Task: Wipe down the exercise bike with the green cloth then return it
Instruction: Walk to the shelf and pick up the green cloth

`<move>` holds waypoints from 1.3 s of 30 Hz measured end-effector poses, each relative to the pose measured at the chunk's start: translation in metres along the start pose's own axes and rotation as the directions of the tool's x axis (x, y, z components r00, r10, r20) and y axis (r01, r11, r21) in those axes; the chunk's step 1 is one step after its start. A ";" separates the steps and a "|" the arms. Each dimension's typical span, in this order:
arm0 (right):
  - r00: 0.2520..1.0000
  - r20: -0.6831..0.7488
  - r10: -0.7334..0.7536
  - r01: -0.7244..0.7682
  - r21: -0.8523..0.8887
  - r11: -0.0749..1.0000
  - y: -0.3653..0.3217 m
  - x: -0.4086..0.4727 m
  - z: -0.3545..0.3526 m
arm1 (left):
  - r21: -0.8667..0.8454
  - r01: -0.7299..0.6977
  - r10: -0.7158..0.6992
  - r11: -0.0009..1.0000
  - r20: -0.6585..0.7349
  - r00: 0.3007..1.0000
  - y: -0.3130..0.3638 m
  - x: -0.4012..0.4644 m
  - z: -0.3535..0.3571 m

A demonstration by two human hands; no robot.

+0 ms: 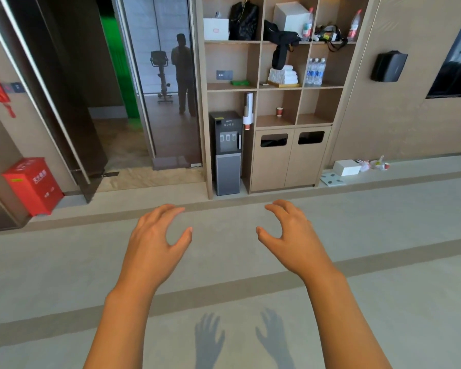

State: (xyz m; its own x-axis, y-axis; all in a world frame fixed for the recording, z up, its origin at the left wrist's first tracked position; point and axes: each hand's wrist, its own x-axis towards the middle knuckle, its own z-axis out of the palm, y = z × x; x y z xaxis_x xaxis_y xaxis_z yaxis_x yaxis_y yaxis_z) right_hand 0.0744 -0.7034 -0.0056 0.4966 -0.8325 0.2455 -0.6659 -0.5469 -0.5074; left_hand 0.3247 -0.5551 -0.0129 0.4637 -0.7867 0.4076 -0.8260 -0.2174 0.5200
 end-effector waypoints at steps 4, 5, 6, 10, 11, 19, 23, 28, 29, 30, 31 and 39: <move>1.000 0.007 -0.014 0.014 0.017 1.000 0.041 0.058 -0.011 | 0.013 0.003 -0.003 1.000 -0.017 1.000 0.024 0.053 0.035; 1.000 0.004 -0.013 0.013 0.027 1.000 0.051 0.070 -0.012 | 0.018 0.005 -0.004 1.000 -0.015 1.000 0.029 0.063 0.044; 1.000 0.003 -0.010 0.009 0.039 0.999 0.061 0.081 -0.013 | 0.023 0.009 -0.009 1.000 -0.011 1.000 0.034 0.073 0.052; 1.000 0.013 0.004 -0.005 0.071 0.997 0.090 0.119 -0.012 | 0.050 0.025 -0.026 0.998 0.024 0.999 0.045 0.106 0.081; 1.000 0.016 0.008 -0.009 0.074 0.997 0.095 0.127 -0.011 | 0.054 0.027 -0.029 0.998 0.032 0.999 0.046 0.115 0.087; 0.999 0.008 0.053 -0.054 0.077 0.996 0.134 0.204 0.002 | 0.047 0.025 -0.028 0.999 0.066 0.997 0.048 0.200 0.139; 0.996 -0.015 0.084 -0.083 0.047 0.995 0.151 0.254 0.017 | 0.036 0.006 -0.009 0.999 0.088 0.996 0.037 0.255 0.169; 0.990 -0.044 0.132 -0.132 -0.010 0.991 0.156 0.330 0.031 | -0.009 -0.030 0.030 1.000 0.130 0.991 0.008 0.344 0.195; 0.989 -0.048 0.140 -0.141 -0.020 0.990 0.156 0.347 0.032 | -0.015 -0.038 0.040 0.999 0.136 0.990 0.002 0.364 0.198; 0.988 -0.056 0.143 -0.145 -0.028 0.989 0.155 0.364 0.032 | -0.023 -0.049 0.051 0.999 0.137 0.989 -0.003 0.383 0.200; 0.987 -0.068 0.145 -0.147 -0.033 0.989 0.153 0.381 0.033 | -0.032 -0.062 0.065 0.998 0.135 0.989 -0.008 0.401 0.202; 0.982 -0.097 0.162 -0.168 -0.062 0.984 0.135 0.490 0.060 | -0.080 -0.099 0.107 0.992 0.105 0.989 -0.050 0.513 0.217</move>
State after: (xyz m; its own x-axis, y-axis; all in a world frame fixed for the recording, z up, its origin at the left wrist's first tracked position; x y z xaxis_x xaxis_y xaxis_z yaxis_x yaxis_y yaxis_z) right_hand 0.2613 -1.1803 -0.0038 0.3262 -0.9145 0.2393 -0.7731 -0.4037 -0.4893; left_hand 0.5340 -1.0730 0.0072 0.3368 -0.8615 0.3800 -0.8394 -0.0919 0.5357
